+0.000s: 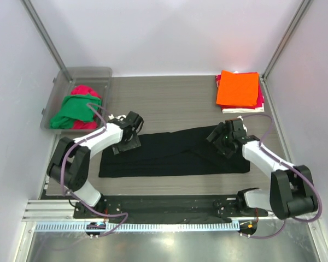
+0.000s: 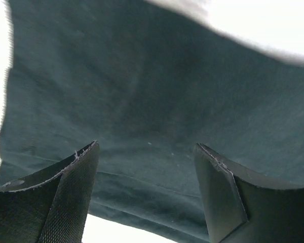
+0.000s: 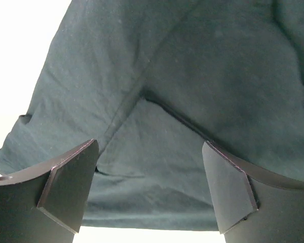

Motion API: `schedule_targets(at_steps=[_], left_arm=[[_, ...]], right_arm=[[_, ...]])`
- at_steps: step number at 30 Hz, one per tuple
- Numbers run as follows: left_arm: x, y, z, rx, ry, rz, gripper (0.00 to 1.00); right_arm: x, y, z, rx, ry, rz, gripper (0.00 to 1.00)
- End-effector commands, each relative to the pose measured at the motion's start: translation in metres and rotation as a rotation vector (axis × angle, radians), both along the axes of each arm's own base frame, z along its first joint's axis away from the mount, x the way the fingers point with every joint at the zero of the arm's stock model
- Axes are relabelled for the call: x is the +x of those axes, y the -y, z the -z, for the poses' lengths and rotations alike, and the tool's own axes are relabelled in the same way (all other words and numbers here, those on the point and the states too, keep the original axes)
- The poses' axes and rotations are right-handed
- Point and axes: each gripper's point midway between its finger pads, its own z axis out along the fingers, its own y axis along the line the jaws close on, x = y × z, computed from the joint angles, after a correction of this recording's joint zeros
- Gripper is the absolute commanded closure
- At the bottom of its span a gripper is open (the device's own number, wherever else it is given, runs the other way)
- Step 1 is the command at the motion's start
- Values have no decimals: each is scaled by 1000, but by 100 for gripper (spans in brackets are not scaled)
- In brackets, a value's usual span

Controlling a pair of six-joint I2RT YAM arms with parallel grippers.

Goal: Fold and stack the t-shirts
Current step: Fold the tshirt

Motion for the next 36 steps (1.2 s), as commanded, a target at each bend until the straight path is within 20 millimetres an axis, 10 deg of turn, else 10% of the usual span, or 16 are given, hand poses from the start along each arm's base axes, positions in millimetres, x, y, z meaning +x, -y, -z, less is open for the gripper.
schedule_targets(at_steps=[1,17,23,24,25,26,36], left_arm=[[-3,12,4,-21,-17,47,25],[-113,12,36,-122,-200,-12,30],[-132,36,19,-322,-163,-76,30],[-127,48,10,-389,-120,-93,29],[-128,56,7,-430,-117,-106,29],[-126,63,4,-463,-106,-113,28],[-107,192,9,-794,-150,-57,23]], right_arm=[[28,-15,-5,28,70,-47,11],[82,-114,56,38,-90,-269,12],[168,-147,72,-10,-64,-360,12],[201,-162,48,10,17,-375,12],[205,-163,77,6,-34,-385,12],[238,-175,52,19,52,-398,12],[347,-223,43,218,335,-462,12]])
